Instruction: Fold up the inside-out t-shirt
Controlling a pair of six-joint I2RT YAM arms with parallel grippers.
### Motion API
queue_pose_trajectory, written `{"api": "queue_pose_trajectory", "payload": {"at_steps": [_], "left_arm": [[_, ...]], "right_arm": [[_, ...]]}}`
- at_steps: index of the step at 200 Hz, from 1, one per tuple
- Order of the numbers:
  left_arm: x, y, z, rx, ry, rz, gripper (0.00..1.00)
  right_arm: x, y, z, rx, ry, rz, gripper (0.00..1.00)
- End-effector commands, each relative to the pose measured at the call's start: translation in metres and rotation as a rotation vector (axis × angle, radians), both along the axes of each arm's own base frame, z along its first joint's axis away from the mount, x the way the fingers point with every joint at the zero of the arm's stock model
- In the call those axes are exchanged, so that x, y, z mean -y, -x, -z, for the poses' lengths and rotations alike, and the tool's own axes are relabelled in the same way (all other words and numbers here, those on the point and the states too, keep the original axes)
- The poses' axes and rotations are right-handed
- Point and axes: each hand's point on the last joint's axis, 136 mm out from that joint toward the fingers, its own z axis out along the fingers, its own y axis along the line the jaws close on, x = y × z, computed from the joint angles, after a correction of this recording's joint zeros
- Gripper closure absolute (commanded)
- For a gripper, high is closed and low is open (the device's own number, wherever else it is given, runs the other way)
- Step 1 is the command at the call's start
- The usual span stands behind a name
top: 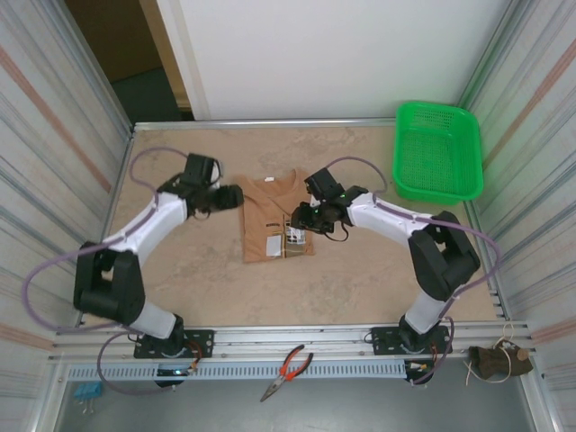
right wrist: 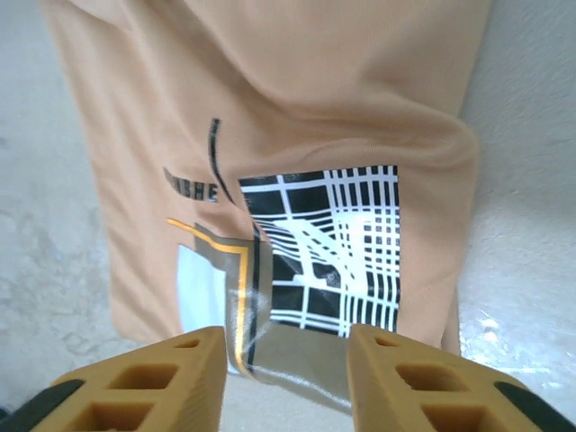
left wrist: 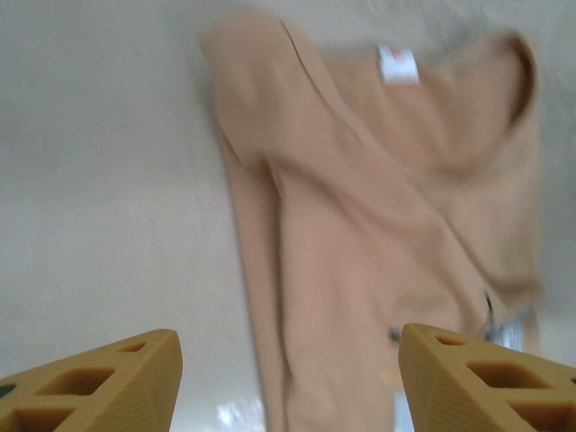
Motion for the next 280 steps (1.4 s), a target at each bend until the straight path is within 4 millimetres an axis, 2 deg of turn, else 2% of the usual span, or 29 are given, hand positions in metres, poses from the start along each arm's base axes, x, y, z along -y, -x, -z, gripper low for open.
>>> {"api": "queue_pose_trajectory", "payload": {"at_steps": [1, 28, 82, 106, 137, 155, 168, 187, 192, 223, 253, 273, 280], "left_arm": [[0.018, 0.037, 0.027, -0.066, 0.059, -0.011, 0.35], [0.027, 0.048, 0.046, -0.079, 0.107, -0.031, 0.36], [0.044, 0.046, 0.065, -0.110, 0.109, 0.001, 0.43], [0.049, 0.056, 0.075, -0.145, 0.104, 0.011, 0.45], [0.045, 0.075, 0.093, -0.207, 0.080, -0.029, 0.45], [0.044, 0.085, 0.102, -0.229, 0.069, -0.040, 0.46], [0.044, 0.090, 0.110, -0.248, 0.068, -0.044, 0.56], [0.044, 0.094, 0.117, -0.266, 0.063, -0.043, 0.91], [0.043, 0.095, 0.118, -0.271, 0.059, -0.041, 1.00], [0.037, 0.106, 0.112, -0.278, 0.042, -0.026, 1.00], [0.026, 0.130, 0.111, -0.308, 0.054, -0.036, 1.00], [0.022, 0.142, 0.106, -0.304, 0.085, -0.045, 1.00], [0.021, 0.141, 0.098, -0.280, 0.090, -0.043, 1.00]], "right_arm": [[0.030, 0.015, 0.015, -0.025, 0.091, 0.003, 0.54], [0.033, 0.020, 0.029, -0.054, 0.082, 0.012, 0.54], [0.016, 0.035, 0.053, -0.111, 0.062, -0.011, 0.58], [0.011, 0.042, 0.064, -0.133, 0.076, -0.021, 0.60], [0.011, 0.053, 0.075, -0.152, 0.093, -0.024, 0.61], [0.013, 0.057, 0.079, -0.156, 0.099, -0.021, 0.66], [0.016, 0.059, 0.080, -0.155, 0.104, -0.017, 0.77], [0.023, 0.060, 0.078, -0.142, 0.125, -0.014, 1.00], [0.025, 0.060, 0.077, -0.139, 0.130, -0.014, 1.00], [0.036, 0.070, 0.074, -0.137, 0.154, -0.026, 1.00], [0.045, 0.092, 0.073, -0.145, 0.176, -0.034, 1.00], [0.043, 0.103, 0.068, -0.153, 0.157, -0.045, 1.00], [0.043, 0.102, 0.063, -0.143, 0.151, -0.048, 0.85]]}}
